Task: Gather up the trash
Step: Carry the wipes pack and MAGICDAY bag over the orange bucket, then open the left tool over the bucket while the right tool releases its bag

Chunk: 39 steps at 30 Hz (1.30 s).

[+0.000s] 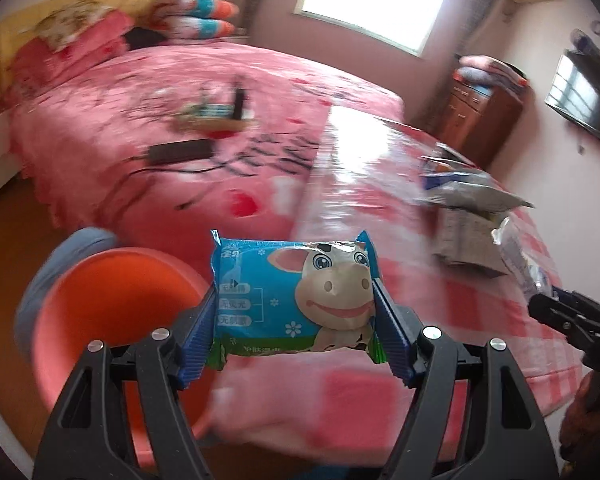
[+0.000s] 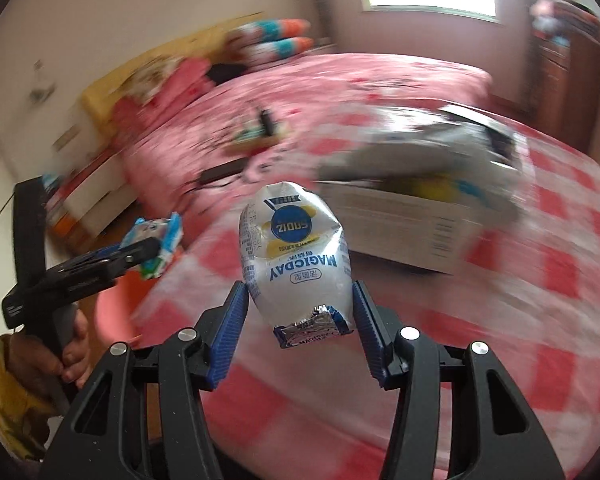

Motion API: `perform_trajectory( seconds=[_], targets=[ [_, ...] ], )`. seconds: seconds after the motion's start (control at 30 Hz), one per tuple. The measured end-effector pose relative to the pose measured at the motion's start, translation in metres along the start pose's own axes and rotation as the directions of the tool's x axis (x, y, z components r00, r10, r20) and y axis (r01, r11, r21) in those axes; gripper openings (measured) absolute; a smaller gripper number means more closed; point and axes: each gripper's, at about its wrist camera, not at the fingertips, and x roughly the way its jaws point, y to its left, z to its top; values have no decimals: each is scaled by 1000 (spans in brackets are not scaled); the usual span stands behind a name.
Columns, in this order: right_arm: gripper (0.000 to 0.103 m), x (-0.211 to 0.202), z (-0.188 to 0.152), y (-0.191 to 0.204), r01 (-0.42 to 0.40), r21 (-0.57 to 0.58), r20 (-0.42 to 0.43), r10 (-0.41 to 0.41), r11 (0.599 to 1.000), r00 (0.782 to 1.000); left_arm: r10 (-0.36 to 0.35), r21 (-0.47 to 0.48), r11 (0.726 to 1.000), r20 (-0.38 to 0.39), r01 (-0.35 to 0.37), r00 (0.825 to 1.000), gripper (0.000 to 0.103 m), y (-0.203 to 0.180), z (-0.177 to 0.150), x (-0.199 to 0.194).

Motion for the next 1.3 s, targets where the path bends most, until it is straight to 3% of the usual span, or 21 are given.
perform_trajectory(
  seconds=[0.23, 0.47, 0.57, 0.7, 0.9, 1.07, 1.3],
  targets=[
    [54, 59, 22, 88, -145, -173, -110, 127, 974, 986, 145, -149, 978, -24, -147, 989, 72, 89, -23, -6],
    [55, 112, 26, 160, -241, -289, -195, 189, 927, 962, 240, -212, 945, -73, -250, 968, 74, 133, -41, 4],
    [74, 131, 23, 176, -254, -300, -213, 195, 920, 957, 282, -218, 930, -96, -296, 955, 81, 142, -45, 9],
    [88, 132, 22, 165, -240, -239, -194, 196, 941, 961, 296, -240, 923, -52, -300, 954, 84, 150, -48, 1],
    [89, 108, 25, 119, -238, -94, -127, 225, 967, 966, 286, -199, 944, 85, -265, 954, 85, 141, -42, -12],
    [93, 85, 23, 76, -280, 37, -14, 281, 959, 960, 234, -183, 963, 192, -199, 953, 85, 129, -39, -20],
    [98, 64, 13, 34, -328, 140, 84, 319, 934, 944, 192, -134, 977, 199, -168, 961, 85, 100, -30, -19]
  ],
)
